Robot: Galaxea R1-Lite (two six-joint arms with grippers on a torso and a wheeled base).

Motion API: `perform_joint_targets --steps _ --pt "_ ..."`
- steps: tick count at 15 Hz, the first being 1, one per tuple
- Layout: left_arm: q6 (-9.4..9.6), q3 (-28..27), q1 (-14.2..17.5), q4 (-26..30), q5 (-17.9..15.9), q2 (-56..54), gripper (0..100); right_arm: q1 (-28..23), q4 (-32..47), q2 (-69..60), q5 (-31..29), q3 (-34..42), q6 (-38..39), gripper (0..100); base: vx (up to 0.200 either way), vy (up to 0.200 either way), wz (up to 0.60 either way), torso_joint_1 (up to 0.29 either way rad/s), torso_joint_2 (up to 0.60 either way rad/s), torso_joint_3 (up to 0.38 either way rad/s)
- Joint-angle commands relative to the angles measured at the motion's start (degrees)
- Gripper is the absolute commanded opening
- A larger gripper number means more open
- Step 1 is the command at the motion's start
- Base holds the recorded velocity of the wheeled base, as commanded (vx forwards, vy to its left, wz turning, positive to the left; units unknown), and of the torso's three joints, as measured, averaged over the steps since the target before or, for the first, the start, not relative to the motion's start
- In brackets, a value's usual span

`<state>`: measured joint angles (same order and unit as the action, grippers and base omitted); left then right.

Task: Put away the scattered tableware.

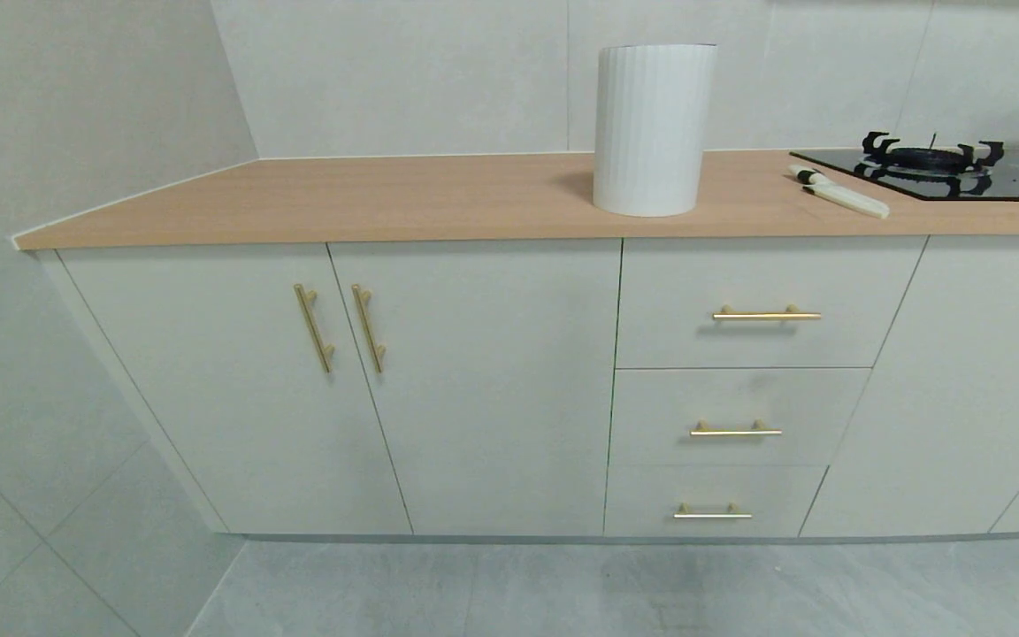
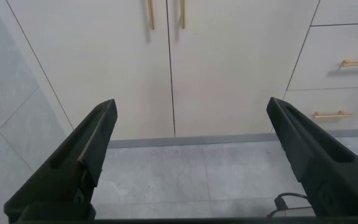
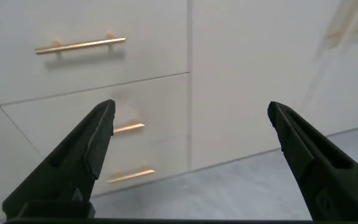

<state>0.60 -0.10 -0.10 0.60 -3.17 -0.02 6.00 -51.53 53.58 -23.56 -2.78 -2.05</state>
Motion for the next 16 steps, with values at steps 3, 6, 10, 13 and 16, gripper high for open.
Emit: perform_joint_targets --steps 3,6,10,13,16 --pt "0.02 0.0 0.0 0.0 0.0 0.0 100 -1.4 52.1 -47.6 -1.2 -13.1 -8.6 100 0.000 0.000 0.00 0.000 0.00 0.000" --pt "0.02 0.0 0.0 0.0 0.0 0.0 100 -5.5 55.2 -52.9 -0.8 -13.7 -8.6 100 0.000 0.000 0.00 0.000 0.00 0.000" --pt "0.02 0.0 0.0 0.0 0.0 0.0 100 -5.9 55.0 -53.6 9.0 -10.0 -2.8 100 0.000 0.000 0.00 0.000 0.00 0.000" --pt "0.02 0.0 0.0 0.0 0.0 0.0 100 -5.9 51.8 -53.6 19.3 -2.1 0.9 100 0.000 0.000 0.00 0.000 0.00 0.000" --pt "0.02 0.0 0.0 0.0 0.0 0.0 100 -5.9 48.3 -53.6 20.4 2.8 1.3 100 0.000 0.000 0.00 0.000 0.00 0.000"
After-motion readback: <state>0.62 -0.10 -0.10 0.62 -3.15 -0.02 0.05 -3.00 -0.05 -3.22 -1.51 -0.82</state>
